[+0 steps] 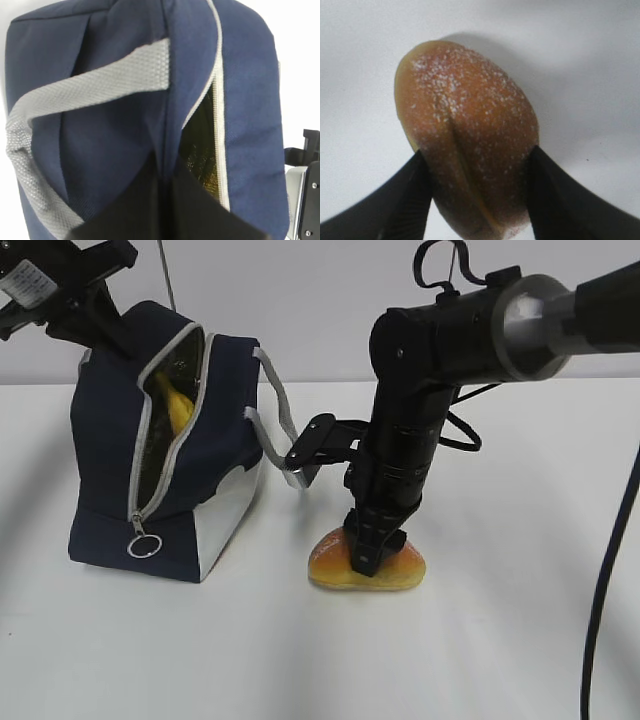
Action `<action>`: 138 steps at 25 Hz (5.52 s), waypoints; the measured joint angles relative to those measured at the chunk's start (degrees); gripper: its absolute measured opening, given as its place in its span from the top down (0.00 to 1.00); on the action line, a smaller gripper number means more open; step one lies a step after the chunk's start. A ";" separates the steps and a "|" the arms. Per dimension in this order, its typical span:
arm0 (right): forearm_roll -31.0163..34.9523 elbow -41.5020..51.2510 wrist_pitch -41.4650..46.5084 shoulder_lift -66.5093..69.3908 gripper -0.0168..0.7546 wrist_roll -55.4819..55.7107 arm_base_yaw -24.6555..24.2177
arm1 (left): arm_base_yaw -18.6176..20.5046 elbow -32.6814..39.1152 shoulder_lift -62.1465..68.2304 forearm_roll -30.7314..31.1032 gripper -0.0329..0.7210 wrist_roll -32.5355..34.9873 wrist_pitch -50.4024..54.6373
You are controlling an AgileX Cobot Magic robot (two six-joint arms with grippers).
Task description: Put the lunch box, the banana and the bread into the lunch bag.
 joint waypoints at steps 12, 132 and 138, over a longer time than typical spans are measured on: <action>-5.27 -13.22 10.52 1.26 0.49 9.26 0.26 | 0.00 0.00 0.00 0.00 0.96 0.00 0.00; 14.70 -40.22 7.78 10.33 0.99 43.94 -1.94 | 0.00 0.00 0.00 -0.20 0.96 0.00 0.00; 11.57 -43.71 12.40 8.48 0.99 43.53 -1.94 | 0.00 0.00 -0.06 -2.92 0.96 0.00 0.00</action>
